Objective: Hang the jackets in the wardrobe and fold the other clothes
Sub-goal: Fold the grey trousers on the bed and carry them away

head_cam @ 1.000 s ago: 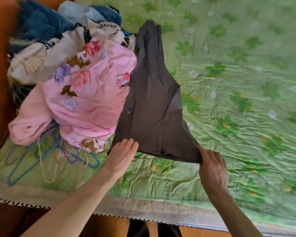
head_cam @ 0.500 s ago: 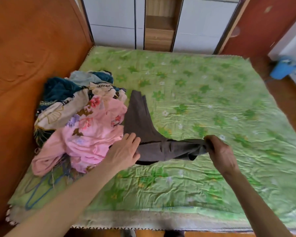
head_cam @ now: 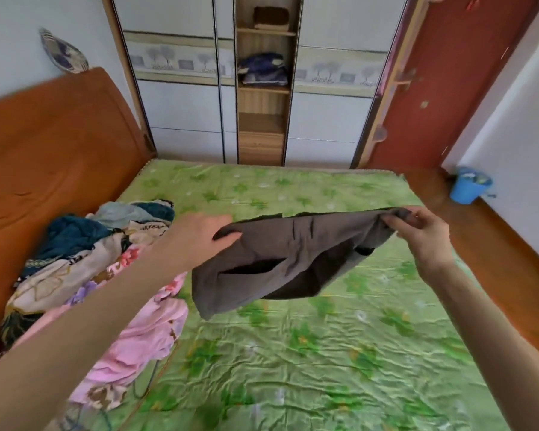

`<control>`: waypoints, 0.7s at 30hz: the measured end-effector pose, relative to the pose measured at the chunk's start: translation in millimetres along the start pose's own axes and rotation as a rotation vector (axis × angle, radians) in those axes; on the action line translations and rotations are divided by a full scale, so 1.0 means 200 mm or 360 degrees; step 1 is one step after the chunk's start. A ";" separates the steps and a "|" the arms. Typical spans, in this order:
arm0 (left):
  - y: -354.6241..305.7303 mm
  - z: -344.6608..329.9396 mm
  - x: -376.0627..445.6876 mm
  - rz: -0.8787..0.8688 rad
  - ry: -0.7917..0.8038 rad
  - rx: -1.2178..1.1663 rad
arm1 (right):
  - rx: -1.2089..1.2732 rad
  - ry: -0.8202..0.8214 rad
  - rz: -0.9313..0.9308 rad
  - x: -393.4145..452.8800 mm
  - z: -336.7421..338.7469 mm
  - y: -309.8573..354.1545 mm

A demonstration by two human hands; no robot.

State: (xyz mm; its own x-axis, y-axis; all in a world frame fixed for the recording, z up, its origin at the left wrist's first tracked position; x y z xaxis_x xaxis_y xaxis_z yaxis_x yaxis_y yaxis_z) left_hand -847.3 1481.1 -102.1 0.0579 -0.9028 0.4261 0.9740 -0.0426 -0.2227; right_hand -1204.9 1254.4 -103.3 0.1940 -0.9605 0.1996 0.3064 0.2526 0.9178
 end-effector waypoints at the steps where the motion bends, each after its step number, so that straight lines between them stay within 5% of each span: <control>1: -0.04 0.03 0.07 0.0036 -0.0002 -0.0021 | 0.0192 0.0006 -0.0023 0.05 0.02 0.02; 8: -0.10 0.19 0.39 0.0434 0.0092 -0.0341 | 0.0407 -0.0093 0.0188 0.35 0.15 0.20; 11: -0.09 0.29 0.48 0.0755 -0.0187 -0.0629 | 0.0322 -0.0263 0.0364 0.44 0.22 0.33; 14: -0.12 0.41 0.55 0.1067 -0.0617 -0.1531 | 0.0346 -0.0316 0.0390 0.51 0.29 0.50; 17: -0.16 0.54 0.68 0.1069 -0.0731 -0.2170 | 0.0372 -0.0372 0.0535 0.58 0.38 0.69; 21: -0.21 0.77 0.91 0.0800 -0.0679 -0.2244 | 0.0039 -0.0493 0.0824 0.68 0.53 1.01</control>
State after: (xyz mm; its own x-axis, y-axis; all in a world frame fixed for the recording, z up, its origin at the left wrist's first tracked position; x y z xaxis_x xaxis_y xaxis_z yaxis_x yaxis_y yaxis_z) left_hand -844.6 1384.1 119.7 0.5973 -0.7735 0.2120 -0.1359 -0.3581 -0.9237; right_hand -1215.8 1162.5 146.8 0.0309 -0.7037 0.7098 0.2223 0.6972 0.6815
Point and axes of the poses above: each hand's wrist, its own x-axis towards the middle knuckle, its own z-axis out of the back of the hand, y = z × x, the point moved 2 cm from there along x, towards the middle knuckle, and after that the axes turned 6 degrees about -x, right-handed, at the moved point
